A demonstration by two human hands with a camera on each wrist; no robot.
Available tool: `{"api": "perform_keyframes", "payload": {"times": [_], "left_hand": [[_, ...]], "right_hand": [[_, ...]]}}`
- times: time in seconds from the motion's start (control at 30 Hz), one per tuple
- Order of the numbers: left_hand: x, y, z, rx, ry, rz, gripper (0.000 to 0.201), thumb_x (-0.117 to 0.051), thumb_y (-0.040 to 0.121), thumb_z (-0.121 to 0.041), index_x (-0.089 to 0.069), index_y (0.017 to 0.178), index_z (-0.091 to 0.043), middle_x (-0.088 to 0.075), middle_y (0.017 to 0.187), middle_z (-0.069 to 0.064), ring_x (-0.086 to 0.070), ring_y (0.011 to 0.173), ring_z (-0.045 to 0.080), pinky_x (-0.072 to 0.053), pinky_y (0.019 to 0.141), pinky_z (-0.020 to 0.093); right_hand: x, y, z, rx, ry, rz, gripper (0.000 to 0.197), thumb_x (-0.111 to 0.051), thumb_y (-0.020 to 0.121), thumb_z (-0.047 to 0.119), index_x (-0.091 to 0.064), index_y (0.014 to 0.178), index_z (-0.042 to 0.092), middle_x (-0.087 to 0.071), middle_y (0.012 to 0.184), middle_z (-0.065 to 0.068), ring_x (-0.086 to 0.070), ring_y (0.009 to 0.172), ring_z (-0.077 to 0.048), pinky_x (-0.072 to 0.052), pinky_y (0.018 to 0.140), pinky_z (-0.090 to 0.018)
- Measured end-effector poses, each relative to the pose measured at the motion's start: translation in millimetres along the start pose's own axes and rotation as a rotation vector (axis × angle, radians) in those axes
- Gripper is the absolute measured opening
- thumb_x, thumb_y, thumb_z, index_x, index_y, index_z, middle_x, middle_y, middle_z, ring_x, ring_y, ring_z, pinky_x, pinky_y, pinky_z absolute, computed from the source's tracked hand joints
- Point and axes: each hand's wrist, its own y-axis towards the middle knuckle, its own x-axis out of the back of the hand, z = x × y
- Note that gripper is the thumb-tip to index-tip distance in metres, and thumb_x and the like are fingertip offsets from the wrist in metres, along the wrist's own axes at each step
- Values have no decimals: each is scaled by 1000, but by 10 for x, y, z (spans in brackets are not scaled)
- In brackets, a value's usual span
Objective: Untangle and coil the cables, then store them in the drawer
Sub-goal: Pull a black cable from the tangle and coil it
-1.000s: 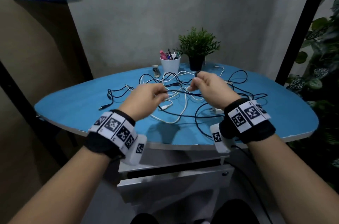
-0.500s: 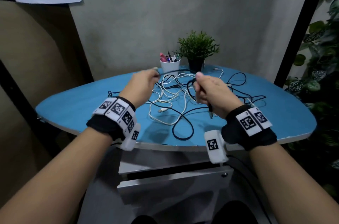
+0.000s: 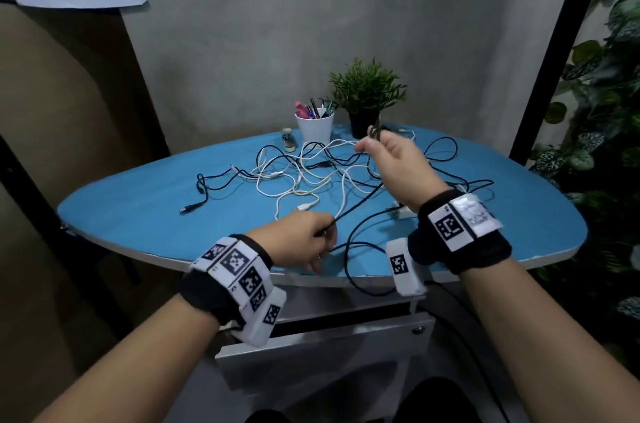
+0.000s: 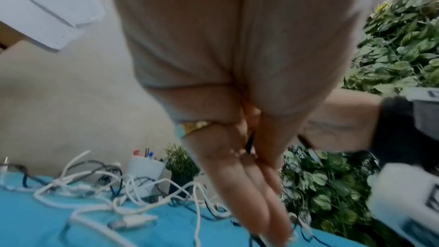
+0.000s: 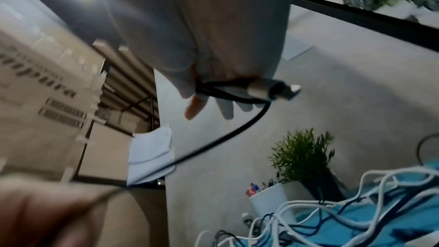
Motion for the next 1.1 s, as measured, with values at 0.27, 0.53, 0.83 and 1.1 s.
{"api": "perform_keyframes", "payload": {"times": [0.27,0.53,0.83,1.1], "left_hand": [[520,44,-116,-330,205,-720,8,-59,89,-12,-65,94,-12,-56,95,-2,-53,93,14,-37,83,18],[581,186,-76,-220,245,-724,17,-53,93,-15,-65,104,-14,-56,115,6,-51,109,18,-29,87,17],[26,161,42,2,76,-179,24,-38,90,2,-55,91,-14,-60,91,8,-67,67,21,-54,63,28],[63,21,145,19,180,-43,14,-45,94,-13,-56,87,-18,-64,83,2,-66,68,17,-51,63,23]], "right_hand": [[-85,-83,-25,-99,-180,234,29,-37,100,30,-56,91,10,-55,68,-2,-53,60,-16,-38,53,-23],[-196,-251,-13,-62,201,309,46,-40,98,39,-55,64,12,-32,50,-3,-30,49,-19,-28,51,-27],[-65,-136,137,-114,1000,-10,40,-29,103,26,-58,82,7,-69,102,-12,-68,86,-21,-53,71,-27],[-35,-136,-41,-15,-57,-34,27,-39,99,27,-64,102,15,-58,76,-10,-49,62,-16,-39,60,-32]]}}
